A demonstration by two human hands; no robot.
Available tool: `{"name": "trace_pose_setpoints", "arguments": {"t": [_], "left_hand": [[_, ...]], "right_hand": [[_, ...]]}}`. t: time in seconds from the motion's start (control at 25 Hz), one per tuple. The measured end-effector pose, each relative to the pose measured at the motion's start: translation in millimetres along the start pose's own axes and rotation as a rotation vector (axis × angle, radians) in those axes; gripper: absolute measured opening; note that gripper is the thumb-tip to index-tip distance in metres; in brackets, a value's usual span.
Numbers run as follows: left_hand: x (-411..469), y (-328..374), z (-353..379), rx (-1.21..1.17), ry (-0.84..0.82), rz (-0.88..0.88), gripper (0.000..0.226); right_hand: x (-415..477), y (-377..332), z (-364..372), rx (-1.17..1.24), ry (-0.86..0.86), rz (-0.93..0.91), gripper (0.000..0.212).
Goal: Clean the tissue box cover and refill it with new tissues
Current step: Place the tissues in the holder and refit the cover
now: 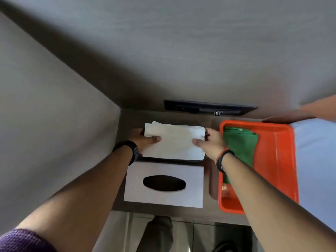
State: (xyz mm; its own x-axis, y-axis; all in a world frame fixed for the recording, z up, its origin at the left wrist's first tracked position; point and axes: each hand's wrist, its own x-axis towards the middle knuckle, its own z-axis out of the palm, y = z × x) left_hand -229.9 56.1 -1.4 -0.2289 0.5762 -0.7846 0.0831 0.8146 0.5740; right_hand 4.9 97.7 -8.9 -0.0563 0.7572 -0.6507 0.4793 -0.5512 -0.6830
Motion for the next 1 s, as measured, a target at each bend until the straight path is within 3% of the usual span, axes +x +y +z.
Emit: {"name": "trace_pose_setpoints", "arguments": {"t": [0.2, 0.32, 0.4, 0.48, 0.56, 0.64, 0.72, 0.84, 1.0], "left_hand": [[41.0, -39.5, 18.8, 0.043, 0.151, 0.033, 0.031], [48.7, -46.7, 26.5, 0.102, 0.226, 0.113, 0.039], [49.2, -48.6, 26.1, 0.231, 0.315, 0.211, 0.052], [45.8, -50.3, 24.1, 0.498, 0.423, 0.434, 0.069], [44.4, -50.8, 22.8, 0.792, 0.43, 0.765, 0.075], [44.5, -52.8, 21.2, 1.121, 0.258, 1.019, 0.08], [47.9, -58.5, 17.7, 1.342, 0.077, 1.025, 0.085], [55.2, -71.8, 17.5, 1.378, 0.057, 0.904, 0.083], [58.0, -75.4, 18.5, 1.375, 0.064, 0.92, 0.082]], "right_hand": [[28.7, 25.4, 28.3, -0.212, 0.089, 0.012, 0.04], [31.2, 22.2, 36.0, -0.272, 0.161, 0.027, 0.041], [23.1, 18.1, 38.1, -0.463, 0.22, 0.024, 0.042], [8.8, 17.4, 39.1, -0.735, 0.352, -0.142, 0.044], [0.3, 21.4, 42.1, -0.897, 0.394, -0.494, 0.048], [1.2, 27.0, 45.8, -1.032, 0.151, -0.685, 0.055], [7.4, 36.2, 48.4, -1.155, -0.082, -0.624, 0.06], [19.3, 50.3, 51.5, -1.19, -0.133, -0.529, 0.064], [21.6, 47.2, 49.8, -1.238, -0.185, -0.494, 0.066]]}}
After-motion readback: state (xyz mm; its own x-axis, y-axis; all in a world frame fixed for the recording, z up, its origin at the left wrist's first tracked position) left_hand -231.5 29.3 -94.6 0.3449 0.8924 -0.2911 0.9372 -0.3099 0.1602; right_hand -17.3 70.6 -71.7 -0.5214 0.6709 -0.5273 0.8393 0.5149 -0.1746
